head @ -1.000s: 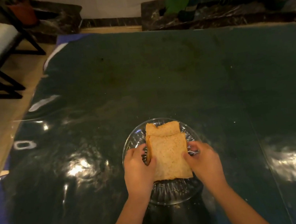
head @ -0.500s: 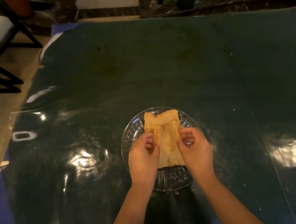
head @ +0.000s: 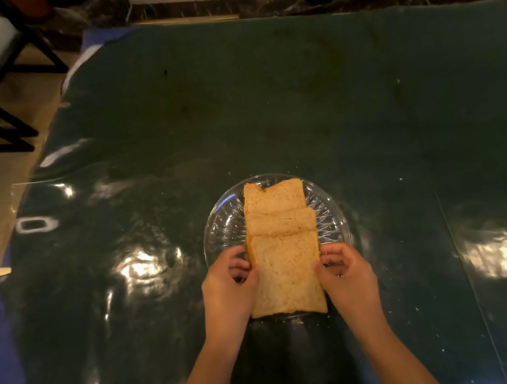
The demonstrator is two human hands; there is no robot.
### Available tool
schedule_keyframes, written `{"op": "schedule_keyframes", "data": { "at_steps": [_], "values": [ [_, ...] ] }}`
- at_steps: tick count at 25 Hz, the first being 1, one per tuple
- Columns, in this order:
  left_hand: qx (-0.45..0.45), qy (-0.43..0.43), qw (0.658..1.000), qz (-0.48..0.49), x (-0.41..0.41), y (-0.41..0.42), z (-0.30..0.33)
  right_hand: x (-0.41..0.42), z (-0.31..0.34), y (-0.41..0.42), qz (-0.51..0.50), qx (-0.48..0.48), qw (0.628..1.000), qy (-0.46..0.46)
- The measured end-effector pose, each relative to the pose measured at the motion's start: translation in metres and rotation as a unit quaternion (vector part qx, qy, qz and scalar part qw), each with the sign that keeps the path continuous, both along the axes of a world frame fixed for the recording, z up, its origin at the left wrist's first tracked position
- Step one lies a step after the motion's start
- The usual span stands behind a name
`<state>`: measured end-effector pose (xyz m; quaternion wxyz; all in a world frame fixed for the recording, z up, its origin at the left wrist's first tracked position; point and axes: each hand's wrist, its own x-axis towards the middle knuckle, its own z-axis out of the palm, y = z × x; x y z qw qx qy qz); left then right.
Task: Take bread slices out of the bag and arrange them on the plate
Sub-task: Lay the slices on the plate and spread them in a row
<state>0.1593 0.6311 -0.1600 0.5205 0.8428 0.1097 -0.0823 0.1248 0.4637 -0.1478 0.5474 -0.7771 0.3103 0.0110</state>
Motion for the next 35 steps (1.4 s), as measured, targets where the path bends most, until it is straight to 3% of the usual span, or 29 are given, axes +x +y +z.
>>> {"op": "schedule_keyframes", "data": {
  "at_steps": [6, 9, 11, 13, 15, 19, 28, 32, 35],
  "values": [
    [0.005, 0.018, 1.0, 0.003, 0.006, 0.002, -0.006, 0.001, -0.007, -0.006, 0.033, -0.057, 0.998, 0.025],
    [0.012, -0.004, 1.0, 0.008, 0.02, -0.002, -0.002, 0.014, -0.002, -0.015, 0.018, -0.068, 0.997, -0.023],
    [-0.01, 0.041, 0.997, -0.064, 0.044, -0.003, 0.002, 0.043, 0.004, -0.029, 0.027, -0.047, 0.998, -0.029],
    [-0.05, 0.114, 0.978, -0.166, 0.068, -0.003, 0.007, 0.079, 0.01, -0.041, 0.083, -0.032, 0.996, 0.023],
    [-0.075, 0.148, 0.964, -0.21, 0.08, -0.002, 0.007, 0.108, 0.015, -0.042, 0.147, -0.016, 0.986, 0.082],
    [-0.104, 0.134, 0.963, -0.208, 0.08, 0.003, -0.002, 0.124, 0.015, -0.036, 0.139, 0.083, 0.979, 0.12],
    [-0.162, 0.132, 0.959, -0.194, 0.078, 0.009, -0.014, 0.129, -0.002, -0.035, 0.067, 0.168, 0.981, 0.068],
    [-0.196, 0.119, 0.946, -0.229, 0.078, 0.011, -0.018, 0.137, -0.006, -0.042, 0.085, 0.102, 0.99, 0.04],
    [-0.209, 0.117, 0.941, -0.239, 0.079, 0.011, -0.022, 0.152, -0.006, -0.048, 0.135, 0.059, 0.987, 0.07]
  ]
}}
